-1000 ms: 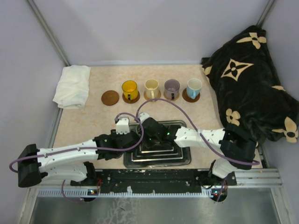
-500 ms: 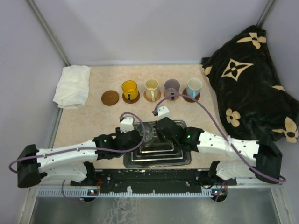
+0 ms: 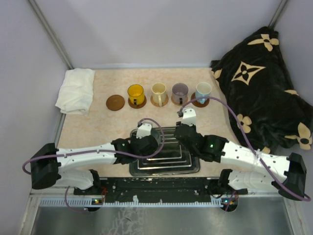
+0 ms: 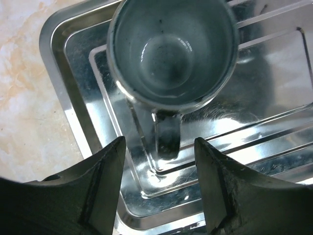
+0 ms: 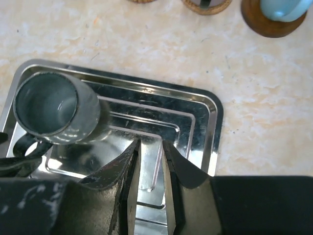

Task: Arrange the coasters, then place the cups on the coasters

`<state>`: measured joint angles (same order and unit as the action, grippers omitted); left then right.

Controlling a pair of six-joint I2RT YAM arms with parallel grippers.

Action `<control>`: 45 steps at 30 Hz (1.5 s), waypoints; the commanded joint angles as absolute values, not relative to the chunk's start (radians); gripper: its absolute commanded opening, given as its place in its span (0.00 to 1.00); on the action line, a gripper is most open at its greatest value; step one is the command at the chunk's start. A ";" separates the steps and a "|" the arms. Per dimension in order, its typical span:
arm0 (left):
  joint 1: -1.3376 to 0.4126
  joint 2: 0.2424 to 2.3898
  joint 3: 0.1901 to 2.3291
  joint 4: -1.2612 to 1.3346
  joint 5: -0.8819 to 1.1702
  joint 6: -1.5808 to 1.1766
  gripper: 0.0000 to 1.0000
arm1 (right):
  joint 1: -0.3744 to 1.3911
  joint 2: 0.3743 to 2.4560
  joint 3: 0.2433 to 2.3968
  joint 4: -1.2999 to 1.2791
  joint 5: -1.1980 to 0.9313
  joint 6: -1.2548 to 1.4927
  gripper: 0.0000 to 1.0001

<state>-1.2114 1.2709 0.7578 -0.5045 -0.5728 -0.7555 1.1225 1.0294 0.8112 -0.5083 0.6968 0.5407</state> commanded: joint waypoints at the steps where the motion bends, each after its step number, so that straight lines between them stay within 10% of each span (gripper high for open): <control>1: -1.218 1.339 0.839 -0.530 -0.569 -0.730 0.64 | 1.117 0.947 0.799 -0.508 0.834 0.582 0.26; 37: -1.127 1.424 0.832 -0.489 -0.532 -0.678 0.45 | 1.115 0.935 0.756 -0.522 0.851 0.640 0.34; 45: -1.111 1.438 0.829 -0.450 -0.485 -0.642 0.23 | 1.115 0.954 0.763 -0.523 0.839 0.646 0.39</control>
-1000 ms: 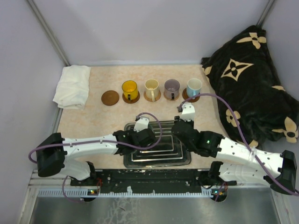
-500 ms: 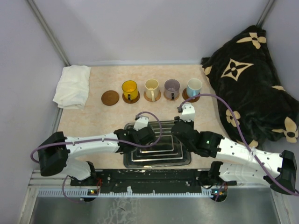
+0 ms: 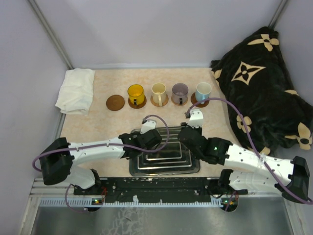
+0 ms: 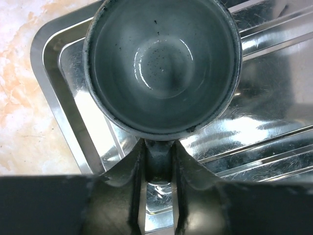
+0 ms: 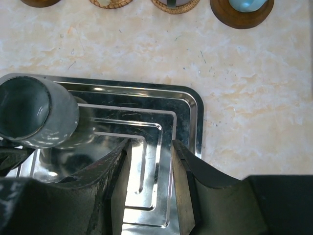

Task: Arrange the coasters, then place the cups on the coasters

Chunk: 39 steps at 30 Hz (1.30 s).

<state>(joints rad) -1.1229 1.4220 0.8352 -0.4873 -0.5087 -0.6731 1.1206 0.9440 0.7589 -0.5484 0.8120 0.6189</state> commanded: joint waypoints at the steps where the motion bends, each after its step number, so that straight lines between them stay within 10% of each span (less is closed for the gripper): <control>1: -1.110 1.441 0.829 -0.452 -0.481 -0.642 0.16 | 1.115 0.957 0.765 -0.524 0.840 0.647 0.39; 12: -1.110 1.368 0.819 -0.462 -0.528 -0.691 0.00 | 1.115 0.966 0.754 -0.525 0.845 0.667 0.41; 39: -0.900 1.102 0.831 -0.404 -0.754 -0.499 0.00 | 1.108 0.974 0.719 -0.525 0.881 0.712 0.41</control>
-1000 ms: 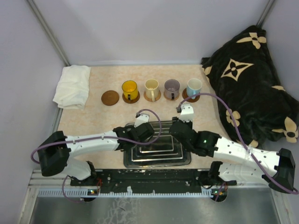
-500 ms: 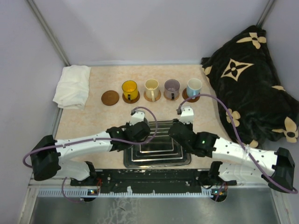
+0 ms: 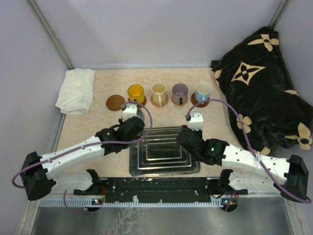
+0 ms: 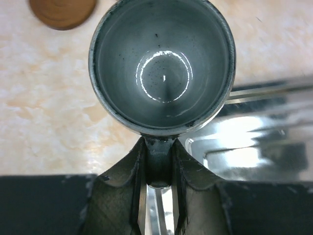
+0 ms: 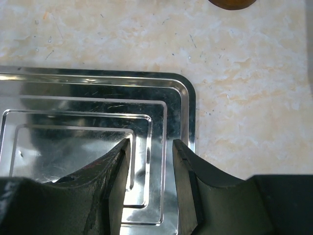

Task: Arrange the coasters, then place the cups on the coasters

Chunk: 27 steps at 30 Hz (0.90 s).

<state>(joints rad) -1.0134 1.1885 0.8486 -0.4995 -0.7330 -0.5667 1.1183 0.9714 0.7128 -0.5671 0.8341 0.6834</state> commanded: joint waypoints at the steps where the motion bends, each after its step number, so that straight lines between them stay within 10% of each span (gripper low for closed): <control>1: -0.858 1.091 0.819 -0.382 -0.732 -0.472 0.00 | 1.104 0.974 0.719 -0.524 0.879 0.711 0.41; 27: -0.275 1.493 1.007 -0.012 -0.340 -0.156 0.00 | 0.769 0.899 0.794 -0.474 0.834 0.501 0.43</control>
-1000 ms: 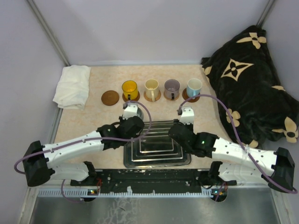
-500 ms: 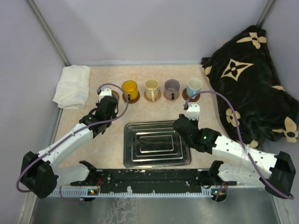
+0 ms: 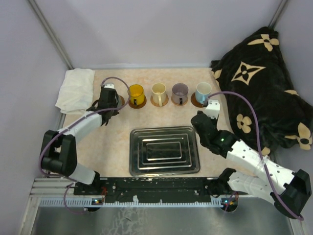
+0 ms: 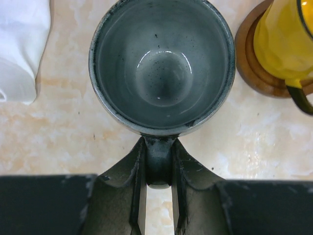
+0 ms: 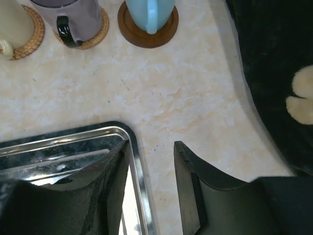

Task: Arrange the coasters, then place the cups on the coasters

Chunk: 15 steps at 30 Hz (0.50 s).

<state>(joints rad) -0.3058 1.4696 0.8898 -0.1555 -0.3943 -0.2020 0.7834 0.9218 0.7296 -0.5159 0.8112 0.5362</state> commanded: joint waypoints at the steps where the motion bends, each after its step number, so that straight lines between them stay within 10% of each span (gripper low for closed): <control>1: -0.264 1.511 1.022 -0.012 -0.325 -0.153 0.00 | 0.768 0.900 0.796 -0.473 0.834 0.500 0.43; 15: -0.222 1.637 1.127 -0.035 -0.266 -0.137 0.00 | 0.767 0.922 0.813 -0.481 0.833 0.526 0.43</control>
